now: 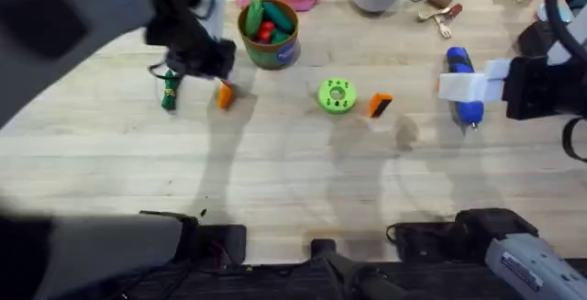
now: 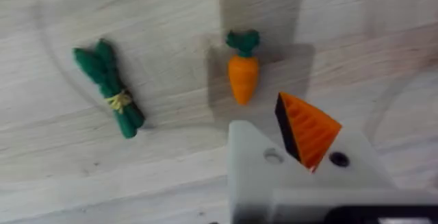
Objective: Pick up the gripper from the table and insert it into the empty holder that is missing its gripper. Then pick up a screw, insert it into the mounting hole, and use the screwdriver to tighten it. Finally, clean up the table by picking up the vegetable and placing it into the bucket.
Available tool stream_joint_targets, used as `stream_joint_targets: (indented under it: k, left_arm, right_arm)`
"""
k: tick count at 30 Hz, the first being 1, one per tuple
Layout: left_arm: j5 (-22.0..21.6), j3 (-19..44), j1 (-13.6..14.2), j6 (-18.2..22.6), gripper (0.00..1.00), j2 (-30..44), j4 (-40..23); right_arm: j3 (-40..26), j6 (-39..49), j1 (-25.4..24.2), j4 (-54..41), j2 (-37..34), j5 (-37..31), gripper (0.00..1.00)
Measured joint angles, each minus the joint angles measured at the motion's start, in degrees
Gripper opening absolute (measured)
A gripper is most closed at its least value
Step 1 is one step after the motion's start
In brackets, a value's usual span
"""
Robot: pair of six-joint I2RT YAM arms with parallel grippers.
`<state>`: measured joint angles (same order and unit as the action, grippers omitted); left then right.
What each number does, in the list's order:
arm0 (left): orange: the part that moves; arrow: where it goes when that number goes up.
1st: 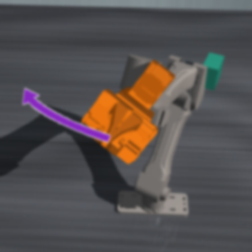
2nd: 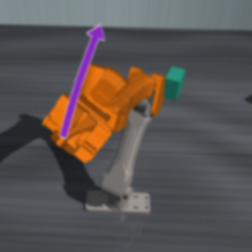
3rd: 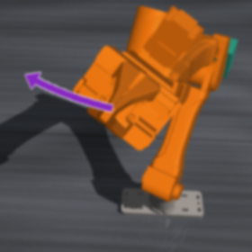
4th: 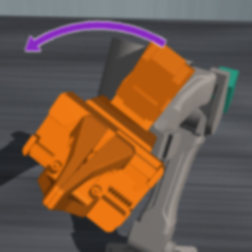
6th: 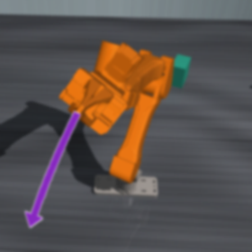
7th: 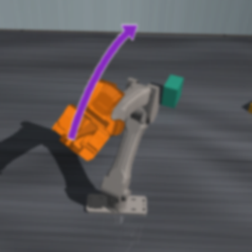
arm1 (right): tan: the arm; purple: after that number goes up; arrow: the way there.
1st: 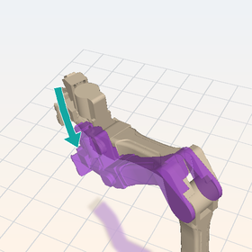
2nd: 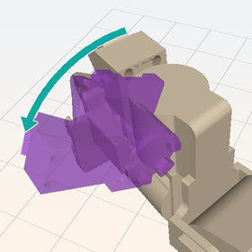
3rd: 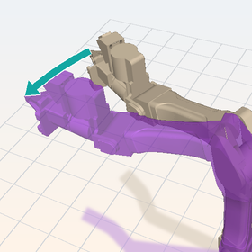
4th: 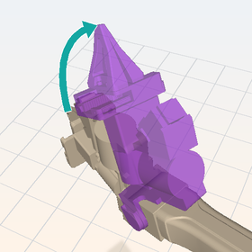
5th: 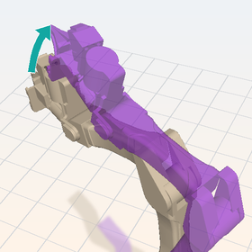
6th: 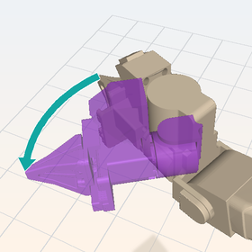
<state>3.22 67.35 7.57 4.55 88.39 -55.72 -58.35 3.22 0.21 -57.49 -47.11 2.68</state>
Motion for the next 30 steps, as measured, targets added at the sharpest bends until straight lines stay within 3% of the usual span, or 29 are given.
stream_joint_targets:
  k: [4,9,23,24,29,30]
  left_arm:
    - [0.0,0.6,0.0,0.0,0.004,-10.2,-0.7]
    - [0.0,0.8,0.0,0.0,0.004,-17.7,-0.7]
    - [0.0,0.8,0.0,0.0,0.005,-20.1,-0.6]
    - [0.0,0.8,0.0,0.0,0.087,-20.1,-0.6]
    - [0.0,0.8,0.0,0.0,0.877,-20.1,-0.5]
    - [0.0,0.8,0.0,-0.3,0.96,-20.1,-0.5]
  right_arm:
    - [0.0,0.0,0.0,0.0,0.0,0.0,0.993]
    - [0.0,0.0,0.0,0.0,0.0,0.0,0.993]
    - [0.0,0.0,0.0,0.0,0.0,0.0,0.994]
    - [0.0,0.0,0.0,0.0,0.0,0.0,0.994]
    - [0.0,0.0,0.0,0.0,0.0,0.0,0.994]
    - [0.0,0.0,0.0,0.0,0.0,0.0,0.994]
